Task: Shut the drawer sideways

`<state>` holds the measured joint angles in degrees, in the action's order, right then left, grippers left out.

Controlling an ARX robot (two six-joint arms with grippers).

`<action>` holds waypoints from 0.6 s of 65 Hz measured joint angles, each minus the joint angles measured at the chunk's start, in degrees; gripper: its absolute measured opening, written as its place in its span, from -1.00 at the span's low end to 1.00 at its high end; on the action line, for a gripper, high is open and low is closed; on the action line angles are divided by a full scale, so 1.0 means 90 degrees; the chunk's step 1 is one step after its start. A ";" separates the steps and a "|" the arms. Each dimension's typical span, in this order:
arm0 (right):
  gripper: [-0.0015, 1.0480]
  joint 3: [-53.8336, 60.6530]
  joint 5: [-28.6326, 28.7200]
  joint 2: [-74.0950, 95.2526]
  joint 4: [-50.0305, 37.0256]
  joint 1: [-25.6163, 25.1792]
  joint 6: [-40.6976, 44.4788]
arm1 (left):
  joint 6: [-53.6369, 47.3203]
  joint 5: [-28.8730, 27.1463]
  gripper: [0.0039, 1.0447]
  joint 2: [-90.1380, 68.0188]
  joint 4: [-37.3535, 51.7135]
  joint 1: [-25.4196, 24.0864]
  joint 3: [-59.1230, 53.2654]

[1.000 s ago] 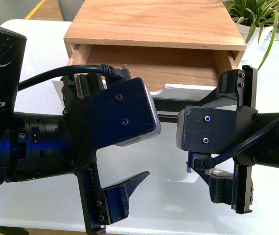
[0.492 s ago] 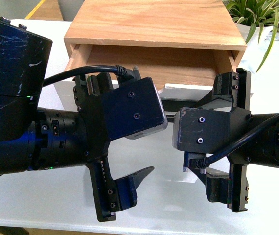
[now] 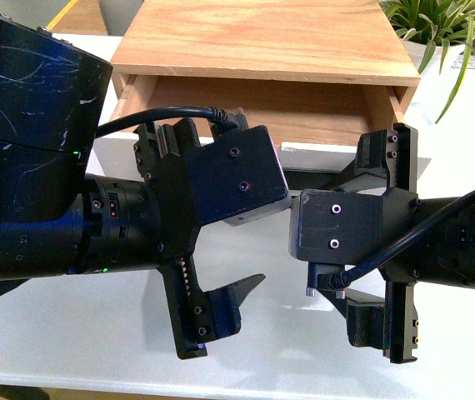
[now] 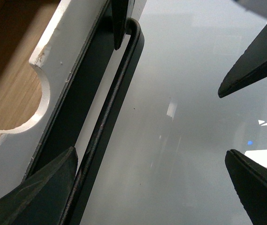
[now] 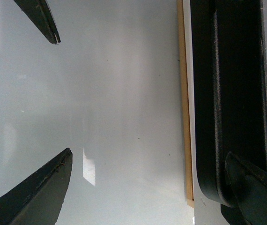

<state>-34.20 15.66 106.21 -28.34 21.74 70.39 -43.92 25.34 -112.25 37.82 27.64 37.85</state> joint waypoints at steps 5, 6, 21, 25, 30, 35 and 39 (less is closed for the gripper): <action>0.83 -0.0022 0.0002 0.0005 0.0012 0.0000 0.0000 | 0.0000 -0.0036 0.84 -0.0063 -0.0005 0.0005 0.0041; 0.83 -0.0024 0.0000 0.0005 0.0015 0.0000 0.0000 | -0.0002 -0.0039 0.84 -0.0070 -0.0005 0.0005 0.0046; 0.83 -0.0090 0.0005 0.0131 0.0017 0.0000 0.0024 | -0.0032 -0.0141 0.84 -0.0260 -0.0083 0.0034 0.0233; 0.83 -0.0136 -0.0002 0.0185 -0.0002 -0.0002 0.0053 | -0.0027 -0.0158 0.84 -0.0308 -0.0092 0.0034 0.0284; 0.83 -0.0172 -0.0024 0.0223 -0.0019 -0.0005 0.0066 | -0.0027 -0.0158 0.84 -0.0342 -0.0109 0.0029 0.0323; 0.83 -0.0204 -0.0034 0.0262 -0.0029 -0.0015 0.0097 | -0.0027 -0.0170 0.84 -0.0364 -0.0134 0.0024 0.0355; 0.83 -0.0236 -0.0049 0.0301 -0.0056 -0.0027 0.0114 | -0.0022 -0.0199 0.84 -0.0369 -0.0160 0.0024 0.0376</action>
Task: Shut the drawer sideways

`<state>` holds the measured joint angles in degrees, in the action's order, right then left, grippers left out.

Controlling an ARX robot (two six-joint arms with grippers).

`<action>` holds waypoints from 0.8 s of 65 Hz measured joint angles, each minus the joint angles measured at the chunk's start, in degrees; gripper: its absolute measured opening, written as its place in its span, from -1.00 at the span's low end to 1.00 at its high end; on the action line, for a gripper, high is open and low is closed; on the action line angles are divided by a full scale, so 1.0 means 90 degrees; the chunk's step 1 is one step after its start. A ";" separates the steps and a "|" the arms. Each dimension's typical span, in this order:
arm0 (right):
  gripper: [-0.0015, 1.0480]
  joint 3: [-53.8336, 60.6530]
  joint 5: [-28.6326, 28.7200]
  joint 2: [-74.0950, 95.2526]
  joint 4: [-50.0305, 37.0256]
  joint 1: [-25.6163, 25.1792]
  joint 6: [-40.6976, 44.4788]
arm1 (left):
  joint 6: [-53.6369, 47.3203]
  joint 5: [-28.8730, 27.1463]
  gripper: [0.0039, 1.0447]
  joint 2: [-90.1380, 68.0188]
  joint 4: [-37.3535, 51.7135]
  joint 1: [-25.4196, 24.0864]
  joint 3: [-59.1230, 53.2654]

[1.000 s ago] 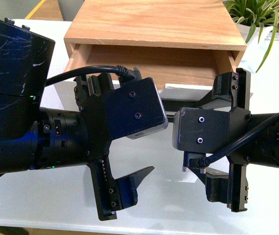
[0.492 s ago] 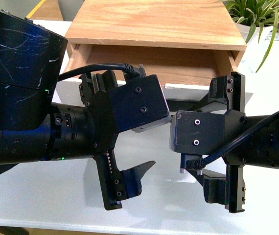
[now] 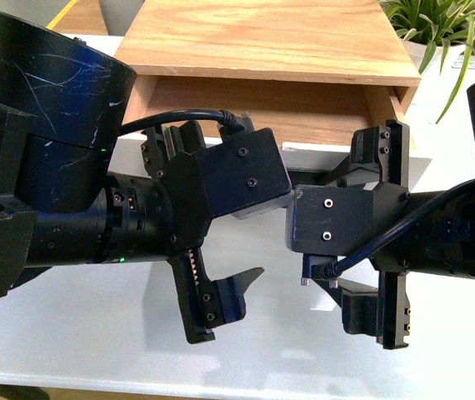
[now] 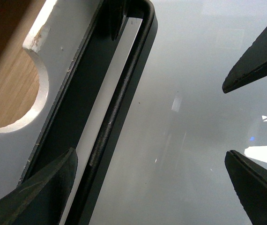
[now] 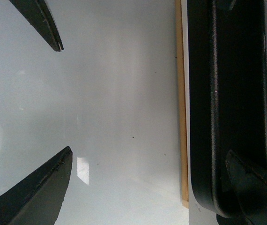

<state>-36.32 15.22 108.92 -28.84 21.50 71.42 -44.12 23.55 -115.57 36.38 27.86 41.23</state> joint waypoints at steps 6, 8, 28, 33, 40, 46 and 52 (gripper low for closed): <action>0.83 -0.0029 0.0005 0.0039 -0.0012 -0.0022 0.0002 | -0.0002 -0.0027 0.84 -0.0019 -0.0010 -0.0002 0.0036; 0.83 -0.0039 0.0005 0.0053 -0.0029 -0.0029 0.0002 | -0.0002 -0.0027 0.84 -0.0036 -0.0010 -0.0005 0.0049; 0.83 -0.0051 0.0041 0.0197 -0.0311 -0.0085 -0.0121 | -0.0002 0.0005 0.84 -0.0090 -0.0010 -0.0039 0.0138; 0.83 -0.0068 0.0066 0.0223 -0.0338 -0.0097 -0.0204 | -0.0007 0.0015 0.84 -0.0097 -0.0010 -0.0053 0.0172; 0.83 -0.0090 0.0083 0.0243 -0.0350 -0.0107 -0.0325 | -0.0027 0.0053 0.84 -0.0119 -0.0010 -0.0083 0.0233; 0.83 -0.0109 0.0104 0.0274 -0.0372 -0.0114 -0.0362 | -0.0017 0.0090 0.84 -0.0131 -0.0007 -0.0100 0.0277; 0.83 -0.0114 0.0129 0.0313 -0.0447 -0.0117 -0.0352 | 0.0007 0.0124 0.84 -0.0153 0.0005 -0.0104 0.0294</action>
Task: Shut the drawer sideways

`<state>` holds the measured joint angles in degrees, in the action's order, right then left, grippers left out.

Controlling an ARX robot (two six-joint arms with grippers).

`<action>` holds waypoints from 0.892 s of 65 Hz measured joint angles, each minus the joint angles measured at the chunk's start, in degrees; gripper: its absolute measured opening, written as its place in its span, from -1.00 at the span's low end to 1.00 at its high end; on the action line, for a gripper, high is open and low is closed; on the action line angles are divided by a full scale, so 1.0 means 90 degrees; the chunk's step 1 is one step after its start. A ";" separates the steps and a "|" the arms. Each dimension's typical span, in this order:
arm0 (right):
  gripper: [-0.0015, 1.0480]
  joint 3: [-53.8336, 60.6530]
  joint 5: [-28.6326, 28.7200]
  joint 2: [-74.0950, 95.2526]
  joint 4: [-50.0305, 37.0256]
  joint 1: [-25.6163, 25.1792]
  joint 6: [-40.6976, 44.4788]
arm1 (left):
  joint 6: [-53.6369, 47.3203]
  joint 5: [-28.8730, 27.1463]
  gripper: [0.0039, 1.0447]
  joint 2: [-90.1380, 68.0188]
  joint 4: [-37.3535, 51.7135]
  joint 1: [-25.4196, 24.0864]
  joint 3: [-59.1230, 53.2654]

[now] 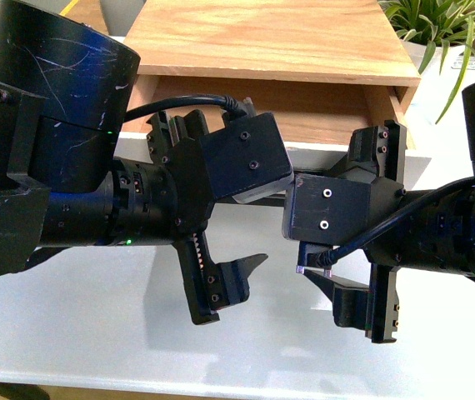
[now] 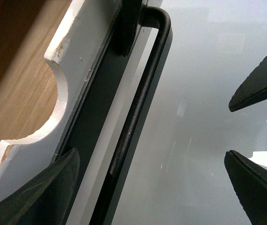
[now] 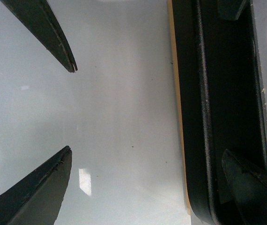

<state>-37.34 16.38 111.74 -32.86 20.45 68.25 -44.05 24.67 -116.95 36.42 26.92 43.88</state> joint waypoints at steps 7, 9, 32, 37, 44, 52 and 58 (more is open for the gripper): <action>0.83 0.0000 0.0012 0.0022 -0.0087 -0.0002 0.0017 | -0.0007 0.0024 0.84 -0.0019 0.0070 0.0002 0.0002; 0.83 0.0002 0.0012 0.0024 -0.0095 -0.0002 0.0019 | -0.0007 0.0024 0.84 -0.0024 0.0083 0.0002 0.0002; 0.83 -0.0010 -0.0010 0.0085 -0.0124 0.0005 0.0367 | 0.0138 -0.0061 0.84 -0.0066 0.0160 0.0061 0.0017; 0.83 -0.0063 -0.0075 0.0114 -0.0121 0.0005 0.0401 | 0.0165 -0.0085 0.84 -0.0068 0.0160 0.0080 0.0063; 0.83 -0.0236 -0.0228 0.0165 -0.0129 -0.0022 0.0325 | 0.0104 -0.0095 0.84 -0.0066 0.0194 0.0080 0.0211; 0.83 -0.0333 -0.0250 0.0168 -0.0136 -0.0087 0.0223 | 0.0034 -0.0078 0.84 -0.0068 0.0204 0.0083 0.0238; 0.83 -0.0364 -0.0255 0.0226 -0.0192 -0.0114 0.0206 | 0.0010 -0.0095 0.84 -0.0070 0.0221 0.0092 0.0265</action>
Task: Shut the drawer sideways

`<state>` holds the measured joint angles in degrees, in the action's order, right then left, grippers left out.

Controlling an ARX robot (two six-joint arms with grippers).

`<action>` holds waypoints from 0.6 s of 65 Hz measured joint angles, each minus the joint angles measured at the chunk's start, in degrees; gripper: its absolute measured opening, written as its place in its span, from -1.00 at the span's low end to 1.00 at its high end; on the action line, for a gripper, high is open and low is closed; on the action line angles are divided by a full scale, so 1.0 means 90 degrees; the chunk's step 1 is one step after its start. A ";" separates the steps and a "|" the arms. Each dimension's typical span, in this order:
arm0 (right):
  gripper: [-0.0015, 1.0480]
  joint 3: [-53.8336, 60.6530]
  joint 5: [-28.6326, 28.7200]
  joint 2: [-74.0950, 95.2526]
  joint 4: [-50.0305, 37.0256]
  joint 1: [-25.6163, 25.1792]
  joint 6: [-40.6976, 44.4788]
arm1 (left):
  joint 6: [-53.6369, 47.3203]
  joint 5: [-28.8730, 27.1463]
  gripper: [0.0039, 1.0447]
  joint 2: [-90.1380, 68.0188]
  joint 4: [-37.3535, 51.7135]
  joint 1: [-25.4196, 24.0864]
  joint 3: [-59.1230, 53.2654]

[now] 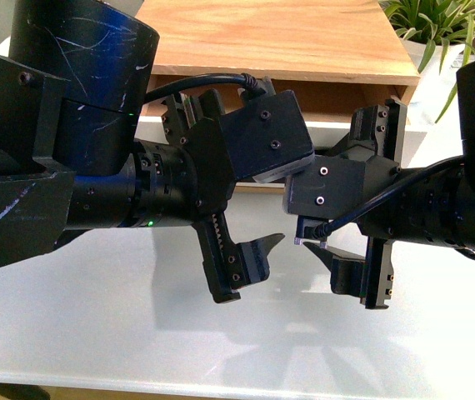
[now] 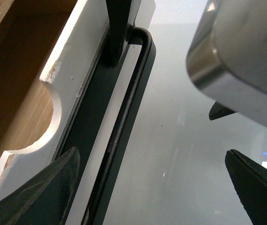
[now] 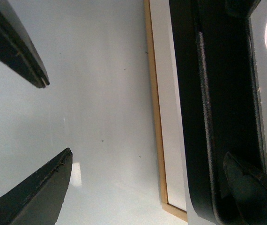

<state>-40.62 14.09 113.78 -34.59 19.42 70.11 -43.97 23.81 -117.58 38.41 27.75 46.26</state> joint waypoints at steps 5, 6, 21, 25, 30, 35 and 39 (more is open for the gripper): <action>0.83 -0.0068 -0.0012 0.0087 -0.0039 -0.0019 0.0005 | 0.0000 -0.0046 0.84 -0.0066 0.0019 0.0000 0.0087; 0.83 -0.0075 -0.0012 0.0095 -0.0039 -0.0022 0.0005 | 0.0000 -0.0051 0.84 -0.0078 0.0019 0.0000 0.0102; 0.83 -0.0233 0.0044 0.0226 -0.0039 -0.0049 0.0012 | -0.0002 -0.0138 0.84 -0.0287 -0.0017 -0.0032 0.0340; 0.83 -0.0265 0.0063 0.0255 -0.0039 -0.0061 0.0019 | -0.0002 -0.0131 0.84 -0.0316 -0.0046 -0.0036 0.0408; 0.83 -0.0311 0.0083 0.0289 -0.0039 -0.0070 0.0024 | -0.0002 -0.0134 0.84 -0.0355 -0.0085 -0.0041 0.0495; 0.83 -0.0367 0.0085 0.0325 -0.0024 -0.0078 0.0034 | -0.0005 -0.0097 0.84 -0.0408 -0.0131 -0.0056 0.0610; 0.83 -0.0393 0.0100 0.0357 -0.0019 -0.0085 0.0063 | -0.0012 -0.0051 0.84 -0.0449 -0.0187 -0.0075 0.0685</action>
<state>-44.16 14.98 116.99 -34.76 18.65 70.67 -44.07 23.35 -121.62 36.73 27.07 52.42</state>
